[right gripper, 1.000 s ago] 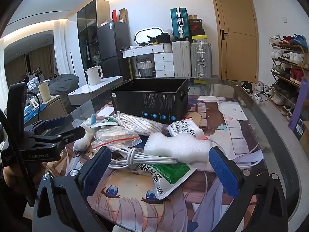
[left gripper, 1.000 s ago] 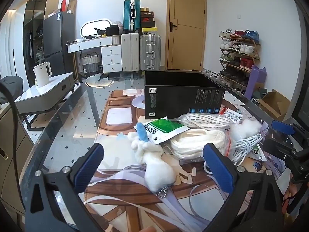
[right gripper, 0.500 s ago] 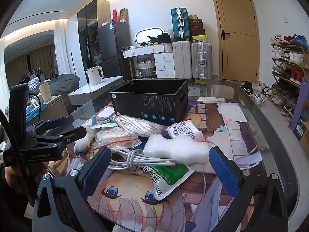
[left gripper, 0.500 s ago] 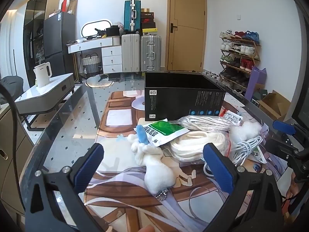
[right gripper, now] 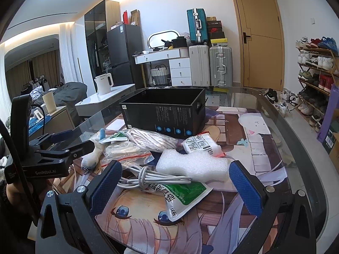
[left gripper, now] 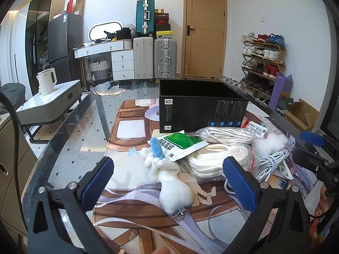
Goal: Organize soft objects
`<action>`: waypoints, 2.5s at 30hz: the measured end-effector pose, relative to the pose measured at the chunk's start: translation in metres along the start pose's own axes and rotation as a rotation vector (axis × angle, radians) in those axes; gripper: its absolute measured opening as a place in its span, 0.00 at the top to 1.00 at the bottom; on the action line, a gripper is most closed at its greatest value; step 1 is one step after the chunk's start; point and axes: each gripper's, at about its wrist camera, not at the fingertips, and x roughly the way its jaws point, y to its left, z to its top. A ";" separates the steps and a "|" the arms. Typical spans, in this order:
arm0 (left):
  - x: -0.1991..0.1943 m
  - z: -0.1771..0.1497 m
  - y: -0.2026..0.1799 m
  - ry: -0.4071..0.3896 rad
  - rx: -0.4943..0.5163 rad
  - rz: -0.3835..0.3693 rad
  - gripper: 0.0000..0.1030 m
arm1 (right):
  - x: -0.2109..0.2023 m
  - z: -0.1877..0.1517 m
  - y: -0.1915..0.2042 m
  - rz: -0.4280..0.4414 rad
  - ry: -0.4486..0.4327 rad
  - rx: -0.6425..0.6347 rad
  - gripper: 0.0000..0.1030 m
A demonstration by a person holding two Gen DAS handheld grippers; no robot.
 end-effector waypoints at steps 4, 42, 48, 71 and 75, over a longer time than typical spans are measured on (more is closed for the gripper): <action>-0.001 0.000 0.001 -0.005 0.006 -0.001 0.00 | 0.000 0.000 -0.001 -0.001 -0.003 0.002 0.00; 0.009 0.001 0.012 0.033 0.029 0.004 0.00 | 0.024 0.011 -0.022 -0.063 0.127 0.039 0.00; 0.015 0.000 0.012 0.061 0.045 0.011 0.00 | 0.037 0.014 -0.024 -0.047 0.187 0.061 0.00; 0.026 -0.004 0.014 0.127 0.058 0.011 0.00 | 0.088 0.021 -0.023 -0.064 0.381 0.073 0.00; 0.027 -0.003 0.015 0.133 0.053 0.010 0.00 | 0.092 0.021 -0.023 -0.074 0.393 0.077 0.00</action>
